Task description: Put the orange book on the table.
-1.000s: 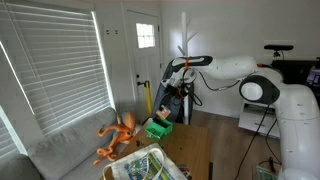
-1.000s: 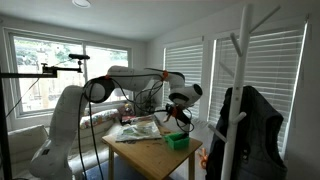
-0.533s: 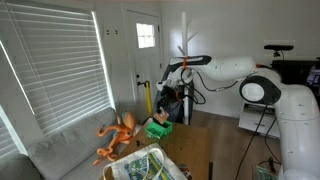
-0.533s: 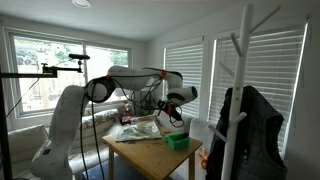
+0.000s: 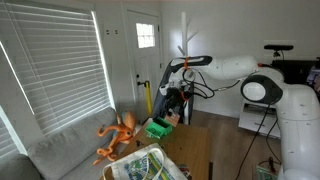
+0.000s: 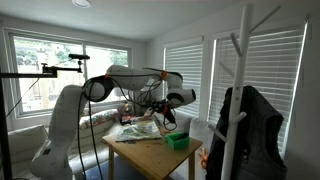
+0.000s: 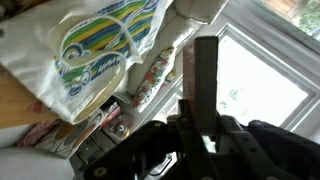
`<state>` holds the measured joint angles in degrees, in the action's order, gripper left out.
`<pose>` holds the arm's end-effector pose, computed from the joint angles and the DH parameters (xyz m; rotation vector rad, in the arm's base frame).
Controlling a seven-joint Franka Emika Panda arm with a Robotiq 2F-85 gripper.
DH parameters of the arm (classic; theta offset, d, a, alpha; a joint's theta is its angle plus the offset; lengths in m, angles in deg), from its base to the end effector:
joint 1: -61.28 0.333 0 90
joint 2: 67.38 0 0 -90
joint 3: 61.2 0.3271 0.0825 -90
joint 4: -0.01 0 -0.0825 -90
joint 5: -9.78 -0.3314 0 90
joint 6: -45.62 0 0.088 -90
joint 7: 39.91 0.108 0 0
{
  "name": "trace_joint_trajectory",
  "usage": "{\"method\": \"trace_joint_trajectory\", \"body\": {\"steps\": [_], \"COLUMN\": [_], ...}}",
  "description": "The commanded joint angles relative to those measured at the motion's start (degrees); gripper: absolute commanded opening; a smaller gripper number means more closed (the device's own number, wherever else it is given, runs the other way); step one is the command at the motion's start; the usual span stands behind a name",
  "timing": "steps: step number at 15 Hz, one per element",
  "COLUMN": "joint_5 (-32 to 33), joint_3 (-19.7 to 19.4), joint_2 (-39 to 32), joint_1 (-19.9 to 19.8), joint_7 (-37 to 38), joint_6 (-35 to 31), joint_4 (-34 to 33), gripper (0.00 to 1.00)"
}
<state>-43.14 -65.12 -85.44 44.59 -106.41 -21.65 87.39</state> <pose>0.5425 -0.0839 0.5196 -1.8552 -0.8553 -0.2093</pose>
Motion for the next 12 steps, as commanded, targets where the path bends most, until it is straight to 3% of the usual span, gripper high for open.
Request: {"method": "trace_joint_trajectory", "body": {"steps": [1,3,12], "joint_5": [2.0,2.7,8.8], "joint_3": [-1.7,-2.6,-7.0], "joint_2": [6.6,9.9,25.5], "joint_1": [1.2,1.8,2.1], "joint_7": [5.8,10.6,32.3], "joint_6": [8.0,9.8,5.8], "joint_4": [8.5,13.0,30.3], "gripper": [0.05,0.05,0.05]}}
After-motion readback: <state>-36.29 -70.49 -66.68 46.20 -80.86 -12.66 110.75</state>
